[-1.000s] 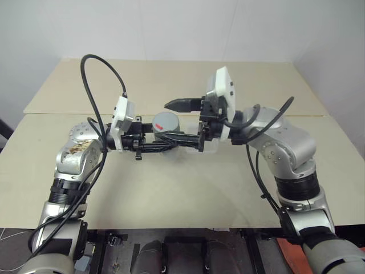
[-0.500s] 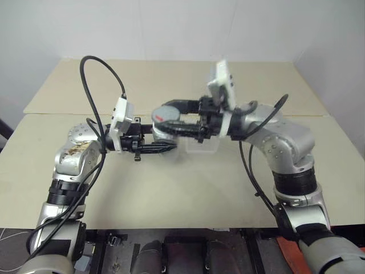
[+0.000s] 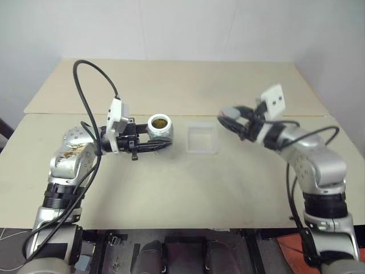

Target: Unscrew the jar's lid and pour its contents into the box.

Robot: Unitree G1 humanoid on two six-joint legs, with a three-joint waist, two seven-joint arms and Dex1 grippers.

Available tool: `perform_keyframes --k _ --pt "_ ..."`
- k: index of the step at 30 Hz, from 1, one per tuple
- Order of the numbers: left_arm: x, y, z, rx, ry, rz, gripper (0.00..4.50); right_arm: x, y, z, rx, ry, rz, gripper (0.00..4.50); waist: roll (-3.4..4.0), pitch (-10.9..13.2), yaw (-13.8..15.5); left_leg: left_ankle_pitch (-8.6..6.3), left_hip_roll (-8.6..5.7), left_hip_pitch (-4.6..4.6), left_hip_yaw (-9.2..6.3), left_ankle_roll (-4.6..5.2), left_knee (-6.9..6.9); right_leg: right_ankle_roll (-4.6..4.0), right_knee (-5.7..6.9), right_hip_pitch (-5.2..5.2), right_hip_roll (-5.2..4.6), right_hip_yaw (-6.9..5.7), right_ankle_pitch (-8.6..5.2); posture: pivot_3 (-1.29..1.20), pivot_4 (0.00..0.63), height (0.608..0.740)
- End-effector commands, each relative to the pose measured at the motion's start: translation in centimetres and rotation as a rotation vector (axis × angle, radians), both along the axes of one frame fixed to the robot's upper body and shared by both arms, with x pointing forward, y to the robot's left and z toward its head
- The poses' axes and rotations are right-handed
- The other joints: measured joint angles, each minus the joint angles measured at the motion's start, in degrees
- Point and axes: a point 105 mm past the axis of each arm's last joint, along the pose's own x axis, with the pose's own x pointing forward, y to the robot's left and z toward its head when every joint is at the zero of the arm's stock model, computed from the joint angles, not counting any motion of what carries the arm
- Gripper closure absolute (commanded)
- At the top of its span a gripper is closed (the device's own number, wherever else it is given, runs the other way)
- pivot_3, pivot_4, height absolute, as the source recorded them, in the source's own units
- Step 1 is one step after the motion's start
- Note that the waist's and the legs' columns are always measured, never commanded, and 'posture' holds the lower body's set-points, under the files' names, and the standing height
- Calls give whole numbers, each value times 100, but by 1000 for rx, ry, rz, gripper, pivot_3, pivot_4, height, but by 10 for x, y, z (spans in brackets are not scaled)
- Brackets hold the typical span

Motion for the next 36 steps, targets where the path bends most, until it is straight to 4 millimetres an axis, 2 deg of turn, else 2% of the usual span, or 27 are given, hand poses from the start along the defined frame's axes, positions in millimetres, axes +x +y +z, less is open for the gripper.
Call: perform_keyframes --k 1,3,5,7,9,10,11,14,17,18,19,22,25,28,32,36 --pt "0 5 12 -6 -49 41 2595 -1 -24 -24 -80 4 -128 1750 0 0 -4 0 1 1 0 0 1 0 -2 0 0 0 0 0 150 740" --pt "5 4 12 -3 -50 72 2595 0 -31 -53 -115 78 -179 1750 0 0 -19 0 0 2 0 0 1 0 -7 0 0 2 0 0 150 740" --pt "9 2 12 -3 -54 101 2595 0 -36 -72 -130 134 -211 1750 0 0 -35 1 -1 9 2 -1 2 0 -12 1 1 8 0 0 150 740" --pt "16 -2 12 -3 -64 137 2595 0 -40 -89 -153 186 -236 1025 0 0 -34 2 0 15 3 -4 1 0 -8 1 1 11 0 0 150 740" --pt "22 -7 12 -9 -80 176 2595 -3 -41 -96 -181 216 -222 521 0 0 -17 4 -1 19 1 -5 2 0 -7 6 2 11 0 0 150 740" --pt "26 -10 13 -7 -100 200 2595 -5 -41 -93 -179 215 -210 166 0 0 -14 3 -1 22 0 -5 2 0 -9 9 1 10 0 0 150 740" --pt "29 -12 13 -4 -119 222 2595 -6 -40 -89 -173 212 -199 24 -1 0 -11 3 -1 25 0 -3 2 0 -10 13 1 11 0 0 150 740" --pt "51 -20 16 64 -272 365 2595 -11 -37 -62 -157 208 -117 24 -1 0 17 2 -2 25 -1 -2 2 0 -12 15 1 11 0 0 150 740" --pt "78 -31 24 164 -546 535 2595 -21 -28 -29 -117 211 14 24 -2 1 71 1 -6 23 -4 -1 5 0 -14 15 0 9 2 0 150 740" --pt "85 -34 28 211 -672 574 2595 -24 -24 -22 -107 220 56 24 -2 1 79 0 -6 23 -4 1 7 1 -14 16 0 8 3 0 150 740" --pt "92 -43 34 303 -878 595 2595 -30 -19 -13 -104 225 120 24 -3 1 88 0 -6 24 -3 1 6 0 -15 17 0 8 3 0 150 740" --pt "98 -62 41 430 -1260 548 2595 -40 -10 1 -103 243 222 24 -5 2 130 -1 -9 21 -3 2 -2 -2 -27 16 2 1 4 0 150 740" --pt "102 -93 46 568 -1693 429 2595 -47 -9 9 -144 245 273 24 -6 3 167 -7 -12 -3 -3 11 -3 8 -27 11 -1 -6 10 0 150 740" --pt "102 -115 36 633 -1983 278 2595 -49 -9 14 -158 240 287 24 -6 3 214 -17 -17 -31 2 28 14 24 -36 2 -8 -12 16 0 150 740" --pt "102 -139 15 715 -2206 88 2595 -53 -7 17 -161 233 304 24 -7 3 232 -26 -18 -55 6 44 27 40 -68 0 -8 -17 23 0 150 740" --pt "105 -147 7 766 -2274 50 2595 -57 -4 18 -148 217 302 24 -8 4 230 -22 -19 -75 12 37 32 43 -70 -20 -8 -17 23 0 150 740"
